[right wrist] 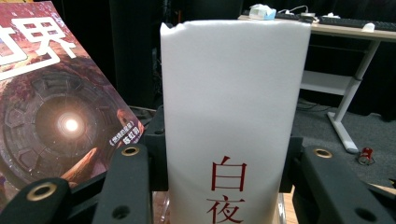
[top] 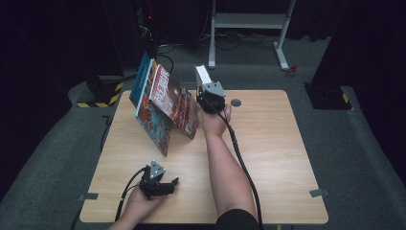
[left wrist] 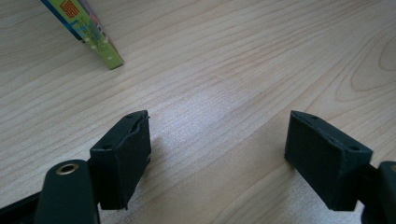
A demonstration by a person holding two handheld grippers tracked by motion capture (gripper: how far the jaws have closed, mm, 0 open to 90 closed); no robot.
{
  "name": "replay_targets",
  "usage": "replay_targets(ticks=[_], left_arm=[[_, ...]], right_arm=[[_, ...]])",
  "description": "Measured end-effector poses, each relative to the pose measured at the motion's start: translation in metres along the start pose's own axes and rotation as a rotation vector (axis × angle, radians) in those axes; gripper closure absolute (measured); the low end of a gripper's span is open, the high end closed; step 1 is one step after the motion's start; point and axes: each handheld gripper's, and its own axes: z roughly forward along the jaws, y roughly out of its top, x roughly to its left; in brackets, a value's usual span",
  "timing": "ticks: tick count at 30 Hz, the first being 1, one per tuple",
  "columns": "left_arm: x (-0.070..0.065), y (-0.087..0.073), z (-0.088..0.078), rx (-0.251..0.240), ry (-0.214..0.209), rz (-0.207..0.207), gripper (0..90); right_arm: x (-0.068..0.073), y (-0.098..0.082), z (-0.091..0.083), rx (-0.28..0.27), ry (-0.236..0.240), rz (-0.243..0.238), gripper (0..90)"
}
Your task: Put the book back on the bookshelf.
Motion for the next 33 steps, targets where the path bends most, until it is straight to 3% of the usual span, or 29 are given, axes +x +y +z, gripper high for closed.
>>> replay_targets(ticks=[33], left_arm=[[0.0,0.0,0.0,-0.001,0.001,0.005,22.9]], right_arm=[[-0.005,-0.027,-0.023,0.01,0.017,0.016,52.9]])
